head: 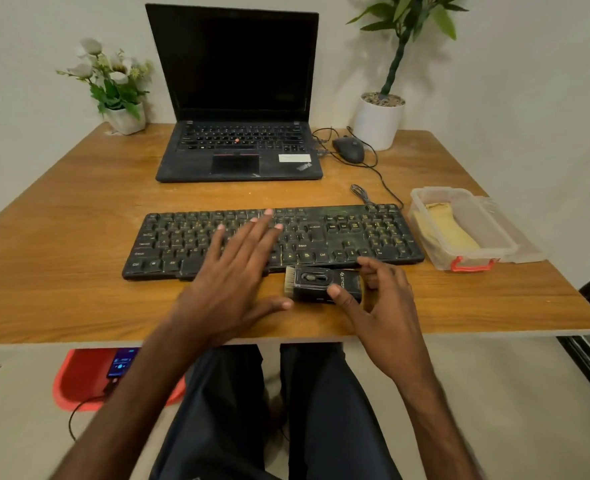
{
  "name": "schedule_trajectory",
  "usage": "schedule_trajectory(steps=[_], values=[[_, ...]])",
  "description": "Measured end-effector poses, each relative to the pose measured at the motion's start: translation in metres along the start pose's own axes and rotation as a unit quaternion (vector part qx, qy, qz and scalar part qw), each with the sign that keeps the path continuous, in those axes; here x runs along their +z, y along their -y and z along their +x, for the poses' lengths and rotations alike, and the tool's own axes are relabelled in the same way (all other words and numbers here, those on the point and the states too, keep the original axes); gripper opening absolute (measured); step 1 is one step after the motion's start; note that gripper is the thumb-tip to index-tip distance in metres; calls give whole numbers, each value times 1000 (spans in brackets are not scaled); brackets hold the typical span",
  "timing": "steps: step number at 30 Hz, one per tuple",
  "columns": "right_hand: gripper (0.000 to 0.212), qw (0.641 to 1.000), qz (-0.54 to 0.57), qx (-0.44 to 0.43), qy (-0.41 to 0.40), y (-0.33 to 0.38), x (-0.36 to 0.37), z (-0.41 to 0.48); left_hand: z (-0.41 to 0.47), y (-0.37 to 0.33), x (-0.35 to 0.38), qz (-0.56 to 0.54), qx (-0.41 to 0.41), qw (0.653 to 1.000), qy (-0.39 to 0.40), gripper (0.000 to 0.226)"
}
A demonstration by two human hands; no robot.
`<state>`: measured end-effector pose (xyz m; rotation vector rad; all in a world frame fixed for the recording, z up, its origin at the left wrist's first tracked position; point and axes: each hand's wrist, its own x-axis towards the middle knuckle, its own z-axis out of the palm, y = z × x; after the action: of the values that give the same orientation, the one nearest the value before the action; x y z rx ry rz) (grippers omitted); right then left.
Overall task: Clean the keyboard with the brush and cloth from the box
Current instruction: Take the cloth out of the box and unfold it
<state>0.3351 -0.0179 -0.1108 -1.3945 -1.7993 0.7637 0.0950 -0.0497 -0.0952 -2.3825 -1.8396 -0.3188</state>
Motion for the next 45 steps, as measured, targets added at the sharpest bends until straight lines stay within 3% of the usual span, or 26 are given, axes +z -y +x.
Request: schedule_trajectory(steps=[3, 8, 13, 19, 26, 29, 33, 39, 45], values=[[60, 997, 63, -19, -33, 2, -15, -1, 21, -35, -1, -20, 47, 999, -10, 98], [34, 989, 43, -77, -119, 1, -66, 17, 61, -79, -6, -49, 103, 993, 1, 97], [28, 986, -79, -48, -136, -22, -121, 68, 106, -112, -18, -21, 109, 991, 70, 90], [43, 955, -294, 34, 33, -32, -126, 129, 149, -142, -22, 11, 125, 985, 117, 73], [43, 904, -415, 52, 89, -30, -115, 152, 172, -152, -14, 31, 103, 986, 130, 69], [34, 915, -399, 39, 45, -30, -114, 147, 170, -153, -13, 12, 90, 990, 112, 70], [23, 954, -297, 45, -25, -37, -119, 141, 161, -145, -17, -41, 60, 995, 63, 72], [30, 965, -249, 47, -60, -46, -125, 146, 143, -118, -29, -99, -7, 995, -2, 71], [28, 989, -101, 39, -101, -52, -136, 146, 125, -99, -30, -174, -53, 980, -82, 71]])
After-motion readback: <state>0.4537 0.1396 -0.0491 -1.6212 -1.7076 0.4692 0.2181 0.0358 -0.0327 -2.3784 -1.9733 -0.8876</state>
